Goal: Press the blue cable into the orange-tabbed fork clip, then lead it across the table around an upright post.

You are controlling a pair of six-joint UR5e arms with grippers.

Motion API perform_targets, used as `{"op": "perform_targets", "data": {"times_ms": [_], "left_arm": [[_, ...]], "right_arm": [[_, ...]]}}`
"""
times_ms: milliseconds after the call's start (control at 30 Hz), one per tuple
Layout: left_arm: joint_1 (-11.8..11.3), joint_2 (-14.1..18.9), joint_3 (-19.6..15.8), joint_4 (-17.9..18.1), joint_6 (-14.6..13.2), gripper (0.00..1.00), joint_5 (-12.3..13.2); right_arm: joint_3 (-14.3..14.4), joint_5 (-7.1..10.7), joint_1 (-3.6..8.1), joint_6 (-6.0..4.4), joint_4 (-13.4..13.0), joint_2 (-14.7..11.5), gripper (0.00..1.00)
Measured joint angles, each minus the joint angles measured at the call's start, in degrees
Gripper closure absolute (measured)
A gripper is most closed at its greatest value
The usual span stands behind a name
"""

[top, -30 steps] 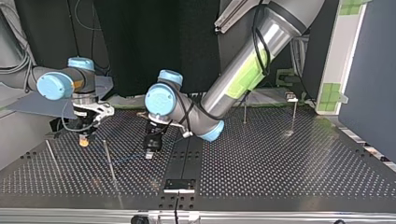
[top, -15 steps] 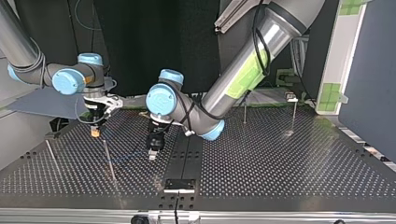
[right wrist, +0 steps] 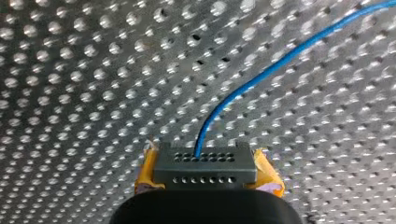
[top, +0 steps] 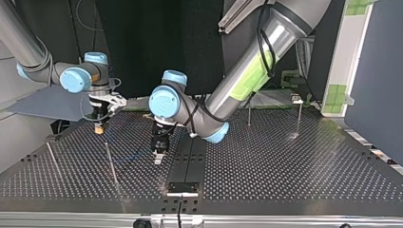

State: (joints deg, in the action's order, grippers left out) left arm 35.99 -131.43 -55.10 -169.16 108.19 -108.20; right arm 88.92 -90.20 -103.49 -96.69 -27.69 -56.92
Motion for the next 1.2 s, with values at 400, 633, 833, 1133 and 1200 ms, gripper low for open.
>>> {"op": "perform_targets", "data": {"times_ms": [400, 633, 833, 1133, 1200], "left_arm": [[-0.1, 0.0, 0.0, 0.0, 0.7, 0.0, -0.3], [-0.1, 0.0, 0.0, 0.0, 0.7, 0.0, -0.6], [-0.1, 0.0, 0.0, 0.0, 0.7, 0.0, -0.8], [-0.1, 0.0, 0.0, 0.0, 0.7, 0.0, -0.8], [-0.1, 0.0, 0.0, 0.0, 0.7, 0.0, -0.8]], "right_arm": [[0.8, -1.09, 0.5, 0.1, -1.1, 4.5, 1.0], [1.7, -1.54, 1.46, 0.22, -3.9, 7.5, 1.0], [2.1, -1.45, 2.69, 1.04, -5.0, 9.0, 1.0], [2.3, -1.35, 4.67, 2.06, -5.9, 10.9, 1.0], [2.3, -1.37, 5.07, 2.22, -6.0, 11.4, 1.0]]}}
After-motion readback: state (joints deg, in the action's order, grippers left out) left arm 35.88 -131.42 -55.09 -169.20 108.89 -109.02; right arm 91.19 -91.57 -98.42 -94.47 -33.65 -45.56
